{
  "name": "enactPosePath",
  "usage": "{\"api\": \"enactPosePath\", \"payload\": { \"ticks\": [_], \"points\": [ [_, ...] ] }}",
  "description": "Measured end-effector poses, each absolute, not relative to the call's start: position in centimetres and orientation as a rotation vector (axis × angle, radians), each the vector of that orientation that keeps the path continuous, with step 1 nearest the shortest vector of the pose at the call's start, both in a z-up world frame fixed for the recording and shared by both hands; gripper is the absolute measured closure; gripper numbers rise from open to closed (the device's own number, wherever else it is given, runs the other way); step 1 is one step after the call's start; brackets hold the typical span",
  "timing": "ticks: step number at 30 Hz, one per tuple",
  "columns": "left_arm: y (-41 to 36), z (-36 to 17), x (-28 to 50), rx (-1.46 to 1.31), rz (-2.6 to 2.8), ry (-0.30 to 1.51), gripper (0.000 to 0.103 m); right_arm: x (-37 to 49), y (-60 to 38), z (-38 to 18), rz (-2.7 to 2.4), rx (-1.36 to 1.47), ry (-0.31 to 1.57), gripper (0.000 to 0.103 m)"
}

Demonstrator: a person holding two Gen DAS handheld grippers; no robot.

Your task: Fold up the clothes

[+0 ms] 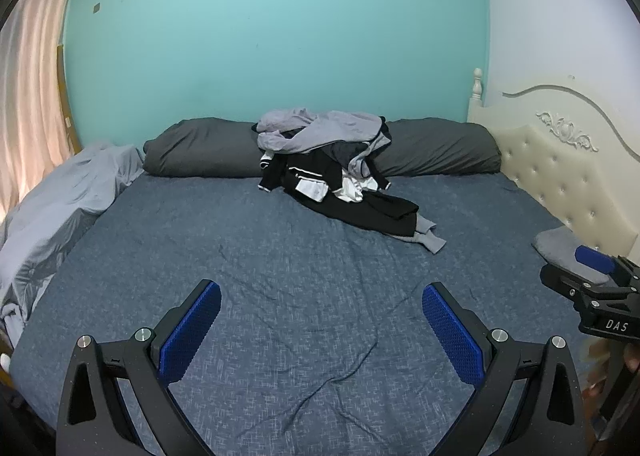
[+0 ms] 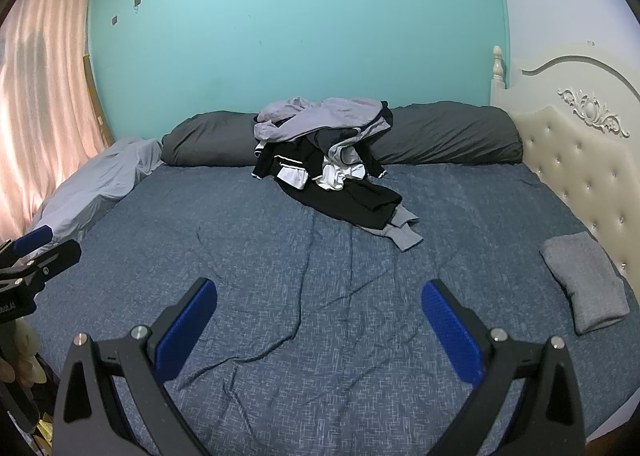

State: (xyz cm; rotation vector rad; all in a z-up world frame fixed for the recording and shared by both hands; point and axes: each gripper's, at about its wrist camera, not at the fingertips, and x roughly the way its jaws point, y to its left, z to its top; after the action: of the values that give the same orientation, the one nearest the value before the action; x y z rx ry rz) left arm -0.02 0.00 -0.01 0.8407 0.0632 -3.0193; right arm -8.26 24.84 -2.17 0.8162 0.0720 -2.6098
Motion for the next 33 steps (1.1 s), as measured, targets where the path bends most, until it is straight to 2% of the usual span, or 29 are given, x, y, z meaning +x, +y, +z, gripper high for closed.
{"api": "enactPosePath", "payload": {
  "ticks": [33],
  "points": [
    [0.4,-0.5,-2.6,0.858,-2.993,0.099,0.000,-10.8,24.9,-2.2,-2.609,0.840,0.086,0.000]
  ]
}}
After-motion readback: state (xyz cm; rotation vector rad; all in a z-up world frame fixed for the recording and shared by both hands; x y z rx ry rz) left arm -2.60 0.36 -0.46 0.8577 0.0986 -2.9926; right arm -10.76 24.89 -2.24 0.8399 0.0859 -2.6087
